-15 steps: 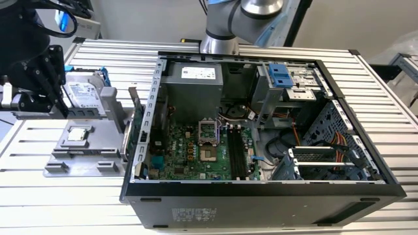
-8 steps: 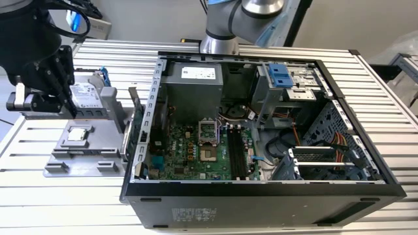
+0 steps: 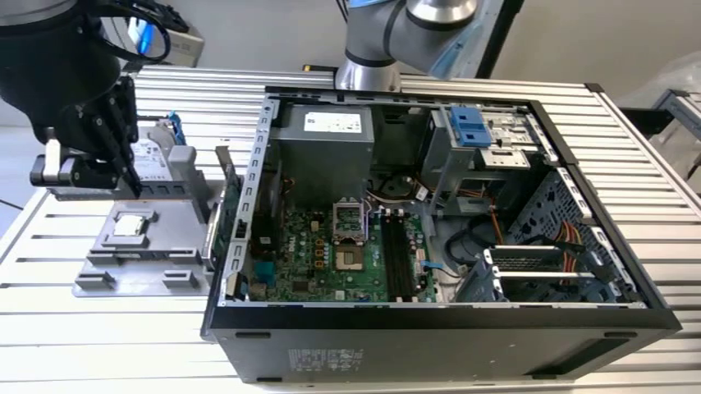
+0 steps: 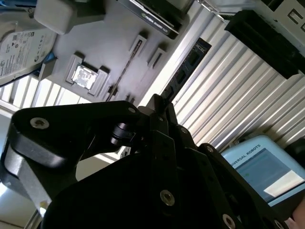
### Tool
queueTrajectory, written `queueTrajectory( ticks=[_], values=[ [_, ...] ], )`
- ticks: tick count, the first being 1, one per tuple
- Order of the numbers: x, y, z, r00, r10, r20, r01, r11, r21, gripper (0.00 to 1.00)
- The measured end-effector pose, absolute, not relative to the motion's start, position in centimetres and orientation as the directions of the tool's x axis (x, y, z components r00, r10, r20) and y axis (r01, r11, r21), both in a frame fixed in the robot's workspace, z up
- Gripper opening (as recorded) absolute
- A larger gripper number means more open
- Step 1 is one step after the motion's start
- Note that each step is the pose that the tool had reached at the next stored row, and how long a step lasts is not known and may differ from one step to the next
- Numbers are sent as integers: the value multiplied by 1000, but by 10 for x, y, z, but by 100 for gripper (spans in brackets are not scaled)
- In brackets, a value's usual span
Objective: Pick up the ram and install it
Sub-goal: 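Pick up the ram and move it above insertion slot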
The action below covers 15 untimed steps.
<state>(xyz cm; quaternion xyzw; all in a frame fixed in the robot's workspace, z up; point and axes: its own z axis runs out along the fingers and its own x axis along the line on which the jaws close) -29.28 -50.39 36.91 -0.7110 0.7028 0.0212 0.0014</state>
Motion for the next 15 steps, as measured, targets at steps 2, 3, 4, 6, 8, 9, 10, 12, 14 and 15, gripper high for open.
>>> queueTrajectory(
  ticks=[2, 3, 4, 6, 8, 9, 10, 12, 14, 15],
  values=[
    [-290, -504, 369, 11, -999, -32, -1000, -12, 28, 0],
    [-289, -504, 369, 11, -999, -32, -1000, -12, 28, 0],
    [-287, -504, 369, 11, -999, -32, -1000, -12, 28, 0],
    [-285, -504, 369, 11, -999, -32, -1000, -12, 28, 0],
    [-283, -504, 369, 11, -999, -32, -1000, -12, 28, 0],
    [-282, -504, 369, 11, -999, -32, -1000, -12, 28, 0],
    [-281, -504, 369, 11, -999, -32, -1000, -12, 28, 0],
    [-277, -504, 369, 11, -999, -32, -1000, -12, 28, 0],
    [-274, -504, 369, 11, -999, -32, -1000, -12, 28, 0],
    [-272, -504, 369, 11, -999, -32, -1000, -12, 28, 0]
  ],
)
